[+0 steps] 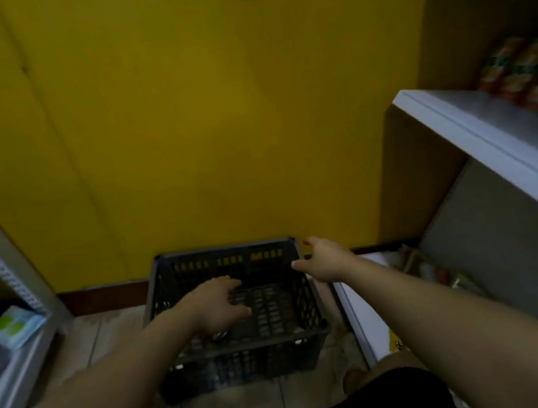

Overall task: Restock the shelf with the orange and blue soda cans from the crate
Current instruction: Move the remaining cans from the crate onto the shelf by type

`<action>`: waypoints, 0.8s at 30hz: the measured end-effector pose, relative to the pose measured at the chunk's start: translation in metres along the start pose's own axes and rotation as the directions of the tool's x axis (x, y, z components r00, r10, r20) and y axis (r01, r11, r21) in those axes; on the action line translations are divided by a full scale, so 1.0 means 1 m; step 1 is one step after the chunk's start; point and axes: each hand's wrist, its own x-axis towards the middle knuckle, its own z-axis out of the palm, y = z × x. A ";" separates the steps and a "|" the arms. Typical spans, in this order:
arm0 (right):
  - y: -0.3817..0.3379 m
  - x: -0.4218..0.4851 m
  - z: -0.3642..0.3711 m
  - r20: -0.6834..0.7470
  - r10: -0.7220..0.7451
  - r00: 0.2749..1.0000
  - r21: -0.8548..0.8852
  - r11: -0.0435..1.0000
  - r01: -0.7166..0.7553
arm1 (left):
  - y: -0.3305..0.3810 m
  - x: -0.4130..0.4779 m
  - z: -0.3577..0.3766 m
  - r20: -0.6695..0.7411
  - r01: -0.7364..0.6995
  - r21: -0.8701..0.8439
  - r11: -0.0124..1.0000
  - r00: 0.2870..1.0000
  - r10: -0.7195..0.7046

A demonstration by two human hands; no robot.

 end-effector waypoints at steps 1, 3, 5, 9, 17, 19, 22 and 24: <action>0.004 0.011 0.009 0.019 -0.009 1.000 0.002 1.000 0.009 | -0.008 0.007 0.005 0.013 0.010 -0.015 1.000 1.000 -0.010; 0.013 0.033 0.025 0.058 -0.010 0.998 0.005 1.000 0.010 | -0.023 0.028 0.015 0.058 0.041 -0.056 0.998 0.998 -0.038; 0.026 0.057 0.039 0.092 0.019 0.996 -0.021 1.000 -0.018 | -0.036 0.052 0.025 0.080 0.075 -0.077 0.994 0.994 -0.068; 0.050 0.108 0.067 0.114 0.067 0.991 -0.015 0.998 -0.065 | -0.062 0.113 0.048 0.169 0.112 -0.128 0.985 0.982 -0.090; 0.095 0.207 0.141 0.332 0.156 0.930 0.059 0.981 -0.185 | -0.110 0.235 0.119 0.374 0.249 -0.289 0.924 0.918 -0.130; 0.102 0.226 0.159 0.374 0.171 0.912 0.047 0.978 -0.202 | -0.114 0.258 0.140 0.379 0.220 -0.266 0.938 0.919 -0.108; 0.118 0.249 0.190 0.421 0.210 0.882 0.018 0.971 -0.239 | -0.119 0.284 0.167 0.390 0.198 -0.198 0.960 0.914 -0.108; 0.130 0.260 0.212 0.449 0.248 0.858 -0.017 0.963 -0.270 | -0.123 0.298 0.186 0.453 0.136 -0.246 0.960 0.892 -0.010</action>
